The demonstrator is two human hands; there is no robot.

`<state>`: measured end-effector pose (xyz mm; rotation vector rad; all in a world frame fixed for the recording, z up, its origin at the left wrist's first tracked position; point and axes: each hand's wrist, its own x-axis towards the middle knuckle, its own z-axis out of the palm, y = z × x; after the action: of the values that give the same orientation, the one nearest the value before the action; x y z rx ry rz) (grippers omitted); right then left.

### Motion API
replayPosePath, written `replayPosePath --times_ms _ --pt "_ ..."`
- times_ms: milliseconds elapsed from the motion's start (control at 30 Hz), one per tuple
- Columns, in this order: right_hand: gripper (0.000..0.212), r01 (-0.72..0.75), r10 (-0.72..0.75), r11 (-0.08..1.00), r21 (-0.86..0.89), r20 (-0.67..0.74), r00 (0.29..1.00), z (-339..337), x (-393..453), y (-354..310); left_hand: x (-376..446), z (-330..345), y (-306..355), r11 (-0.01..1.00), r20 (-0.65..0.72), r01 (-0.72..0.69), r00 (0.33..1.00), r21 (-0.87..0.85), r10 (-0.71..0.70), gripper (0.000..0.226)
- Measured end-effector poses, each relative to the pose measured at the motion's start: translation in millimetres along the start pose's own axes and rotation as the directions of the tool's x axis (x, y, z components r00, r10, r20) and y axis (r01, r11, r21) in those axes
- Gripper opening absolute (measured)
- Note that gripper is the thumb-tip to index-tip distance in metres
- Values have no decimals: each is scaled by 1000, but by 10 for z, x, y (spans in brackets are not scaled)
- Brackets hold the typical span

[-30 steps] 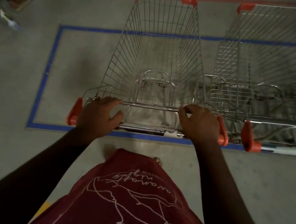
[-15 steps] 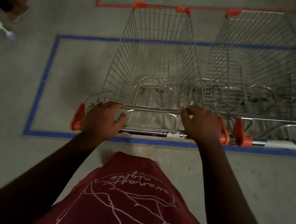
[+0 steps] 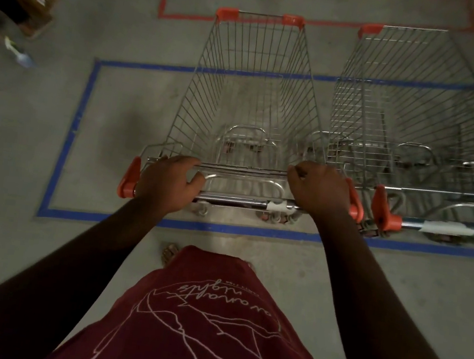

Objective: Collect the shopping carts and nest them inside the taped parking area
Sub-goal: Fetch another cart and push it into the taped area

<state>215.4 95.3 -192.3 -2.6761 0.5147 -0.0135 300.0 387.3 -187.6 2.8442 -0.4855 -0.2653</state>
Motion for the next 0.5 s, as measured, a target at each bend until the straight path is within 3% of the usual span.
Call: replayPosePath --times_ms 200,500 --pt "41 7 -4 999 45 -61 998 -16 -91 -38 -17 3 -6 1000 -19 -5 1000 6 5 62" --pt "44 12 -11 999 31 -39 999 -38 -99 -28 -54 60 -30 998 -30 -57 998 6 57 62"
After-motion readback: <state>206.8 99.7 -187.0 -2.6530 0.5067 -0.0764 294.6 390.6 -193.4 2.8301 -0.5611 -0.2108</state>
